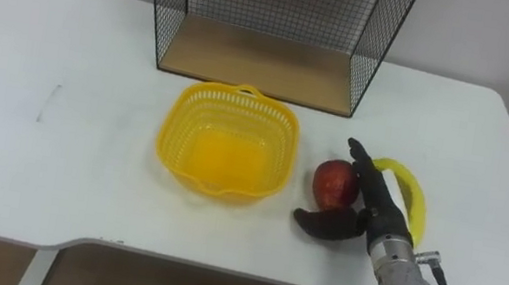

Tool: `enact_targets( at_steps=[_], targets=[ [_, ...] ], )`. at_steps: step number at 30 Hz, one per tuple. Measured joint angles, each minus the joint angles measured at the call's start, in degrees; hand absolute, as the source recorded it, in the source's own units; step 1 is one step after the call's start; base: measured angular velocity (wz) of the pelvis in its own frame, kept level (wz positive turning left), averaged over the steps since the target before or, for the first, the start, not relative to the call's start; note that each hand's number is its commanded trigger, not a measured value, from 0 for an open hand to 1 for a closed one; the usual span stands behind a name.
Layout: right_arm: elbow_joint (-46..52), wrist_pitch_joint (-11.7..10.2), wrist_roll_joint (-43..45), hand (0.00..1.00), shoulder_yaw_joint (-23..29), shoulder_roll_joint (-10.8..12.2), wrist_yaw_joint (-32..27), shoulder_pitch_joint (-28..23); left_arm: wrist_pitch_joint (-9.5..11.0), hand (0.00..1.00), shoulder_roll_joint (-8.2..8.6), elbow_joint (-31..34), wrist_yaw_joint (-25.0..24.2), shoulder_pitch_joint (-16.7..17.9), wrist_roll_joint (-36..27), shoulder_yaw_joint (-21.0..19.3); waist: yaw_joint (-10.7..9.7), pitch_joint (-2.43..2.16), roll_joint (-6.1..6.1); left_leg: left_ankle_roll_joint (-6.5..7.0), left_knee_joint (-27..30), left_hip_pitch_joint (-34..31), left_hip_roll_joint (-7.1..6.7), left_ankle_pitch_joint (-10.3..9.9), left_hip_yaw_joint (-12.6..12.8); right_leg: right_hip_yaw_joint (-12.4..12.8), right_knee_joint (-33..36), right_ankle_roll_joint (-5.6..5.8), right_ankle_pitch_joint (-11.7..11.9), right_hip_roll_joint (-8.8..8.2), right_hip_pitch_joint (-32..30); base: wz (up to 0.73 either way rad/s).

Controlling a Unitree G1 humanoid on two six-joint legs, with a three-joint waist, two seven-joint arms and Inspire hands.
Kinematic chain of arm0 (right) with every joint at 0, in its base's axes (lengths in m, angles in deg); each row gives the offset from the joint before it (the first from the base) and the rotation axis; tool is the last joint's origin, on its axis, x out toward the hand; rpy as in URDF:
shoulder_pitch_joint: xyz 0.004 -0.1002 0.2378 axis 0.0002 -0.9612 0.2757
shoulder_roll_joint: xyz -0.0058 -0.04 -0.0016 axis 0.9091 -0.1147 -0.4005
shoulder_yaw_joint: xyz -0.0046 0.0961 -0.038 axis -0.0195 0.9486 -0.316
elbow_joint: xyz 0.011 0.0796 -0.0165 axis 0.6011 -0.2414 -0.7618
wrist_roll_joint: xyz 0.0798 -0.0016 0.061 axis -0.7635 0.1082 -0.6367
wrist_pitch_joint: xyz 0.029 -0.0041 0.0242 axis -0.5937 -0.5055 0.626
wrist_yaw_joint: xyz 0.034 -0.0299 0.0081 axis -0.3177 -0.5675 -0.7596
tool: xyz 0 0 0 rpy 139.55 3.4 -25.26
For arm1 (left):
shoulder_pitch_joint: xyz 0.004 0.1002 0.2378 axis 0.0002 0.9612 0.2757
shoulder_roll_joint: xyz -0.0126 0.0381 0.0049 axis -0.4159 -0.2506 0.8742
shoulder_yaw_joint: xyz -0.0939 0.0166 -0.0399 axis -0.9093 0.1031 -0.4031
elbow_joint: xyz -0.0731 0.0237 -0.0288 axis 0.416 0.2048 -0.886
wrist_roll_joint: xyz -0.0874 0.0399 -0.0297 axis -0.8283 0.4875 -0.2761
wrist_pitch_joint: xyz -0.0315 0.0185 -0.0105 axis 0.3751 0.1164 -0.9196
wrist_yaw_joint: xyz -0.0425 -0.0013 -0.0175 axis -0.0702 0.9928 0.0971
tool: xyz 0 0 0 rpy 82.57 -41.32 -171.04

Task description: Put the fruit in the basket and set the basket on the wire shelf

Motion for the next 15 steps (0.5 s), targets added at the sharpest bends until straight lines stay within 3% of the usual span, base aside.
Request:
enact_targets(
  at_steps=[1,2,3,4,15],
  targets=[
    [-0.2,-0.1,0.3,0.00,0.0,0.0,0.0,0.0,0.0,0.00,-0.02,0.0,0.0,0.1,0.0,0.0,-0.1,0.00,0.05,0.00,0.0,0.1,-0.01,0.0,-0.1,-0.2,-0.2,0.00,0.0,0.00,0.2,0.04],
    [-0.2,-0.1,0.6,0.38,0.0,0.0,0.1,0.0,0.0,0.00,-0.03,0.0,0.0,0.1,0.0,0.0,-0.1,-0.02,0.07,0.00,0.0,0.2,-0.01,0.0,-0.1,-0.2,-0.3,0.00,0.0,0.00,0.4,0.00],
    [-0.3,-0.1,1.1,0.65,0.0,0.0,0.5,0.0,0.0,0.00,-0.03,-0.1,0.0,0.2,0.0,0.1,-0.2,-0.01,0.10,0.00,0.0,0.4,0.00,0.0,-0.1,-0.2,-0.4,-0.01,0.0,0.02,0.6,0.00],
    [-0.3,-0.1,1.6,1.00,0.1,0.0,0.7,0.0,-0.1,0.00,-0.03,-0.2,0.0,0.2,0.0,0.3,-0.2,-0.02,0.12,0.00,-0.1,0.6,0.00,0.0,-0.1,-0.2,-0.6,0.00,0.1,0.04,0.8,0.00],
    [-2.0,-0.5,6.5,1.00,2.9,-0.1,-1.1,0.7,-1.0,0.00,-0.06,-0.4,0.0,0.2,0.0,0.8,0.0,-0.22,0.21,0.00,-0.1,1.3,-0.01,0.0,-0.1,-0.3,-0.7,0.02,0.1,0.06,1.5,0.00]
  ],
)
